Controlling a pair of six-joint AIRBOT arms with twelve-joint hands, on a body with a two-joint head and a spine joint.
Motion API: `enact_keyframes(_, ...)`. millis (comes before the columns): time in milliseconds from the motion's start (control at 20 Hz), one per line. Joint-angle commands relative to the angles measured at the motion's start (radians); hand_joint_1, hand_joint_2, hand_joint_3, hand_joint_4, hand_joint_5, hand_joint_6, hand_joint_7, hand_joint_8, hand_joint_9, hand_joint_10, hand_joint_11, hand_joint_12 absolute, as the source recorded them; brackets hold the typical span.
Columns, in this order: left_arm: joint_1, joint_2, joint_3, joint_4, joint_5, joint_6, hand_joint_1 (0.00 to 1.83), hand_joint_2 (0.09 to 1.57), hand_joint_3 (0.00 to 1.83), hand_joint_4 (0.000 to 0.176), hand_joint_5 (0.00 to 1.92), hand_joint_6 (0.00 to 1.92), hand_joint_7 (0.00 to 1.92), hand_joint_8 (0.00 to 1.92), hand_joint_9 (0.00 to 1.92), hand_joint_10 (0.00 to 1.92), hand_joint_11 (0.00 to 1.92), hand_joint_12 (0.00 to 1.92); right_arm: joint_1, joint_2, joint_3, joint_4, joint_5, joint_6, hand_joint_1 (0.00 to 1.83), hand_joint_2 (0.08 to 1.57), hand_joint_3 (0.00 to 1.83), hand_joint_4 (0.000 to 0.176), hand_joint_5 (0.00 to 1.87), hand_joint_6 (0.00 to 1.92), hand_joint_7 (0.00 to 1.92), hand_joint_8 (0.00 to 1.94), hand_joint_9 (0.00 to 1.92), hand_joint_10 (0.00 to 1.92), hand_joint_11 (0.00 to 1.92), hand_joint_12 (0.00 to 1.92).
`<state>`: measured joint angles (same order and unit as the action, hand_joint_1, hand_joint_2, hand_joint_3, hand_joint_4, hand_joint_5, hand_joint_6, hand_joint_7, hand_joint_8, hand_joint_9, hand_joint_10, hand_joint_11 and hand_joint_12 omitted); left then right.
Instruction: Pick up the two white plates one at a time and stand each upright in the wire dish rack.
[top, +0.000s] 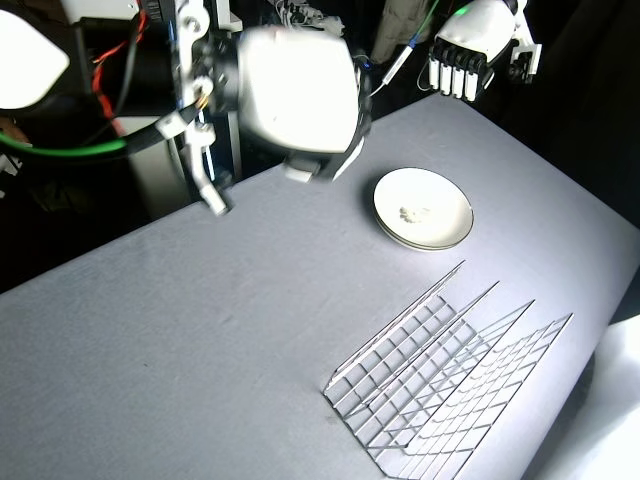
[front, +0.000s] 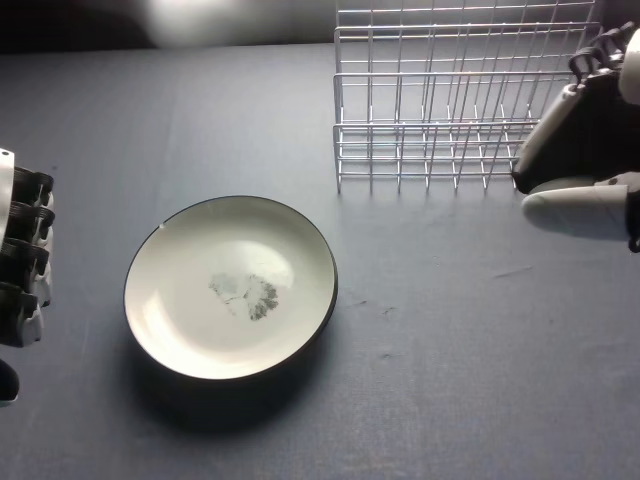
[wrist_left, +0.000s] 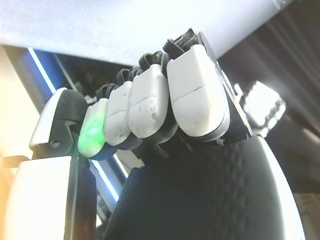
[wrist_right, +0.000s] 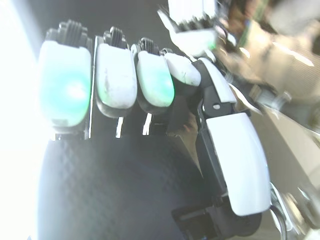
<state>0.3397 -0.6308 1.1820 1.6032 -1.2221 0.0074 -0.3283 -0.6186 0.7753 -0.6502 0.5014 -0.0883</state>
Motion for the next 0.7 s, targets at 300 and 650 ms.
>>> enact_keyframes(300,-0.016,0.006,0.031,-0.079,-0.071,-0.009,0.0,1.2,0.02,0.0,0.01,0.0,0.0,0.0,0.0,0.0,0.0,0.0,-0.045,0.023,0.022,0.165,0.083,0.009,0.06,1.25,0.01,0.0,0.1,0.0,0.03,0.0,0.0,0.0,0.0,0.0)
enact_keyframes(650,-0.097,-0.015,-0.006,-0.005,-0.073,-0.092,0.0,1.19,0.01,0.0,0.0,0.0,0.0,0.0,0.0,0.0,0.0,0.0,-0.144,0.02,0.057,0.166,0.182,0.003,0.13,1.25,0.0,0.0,0.1,0.0,0.04,0.0,0.0,0.0,0.0,0.0)
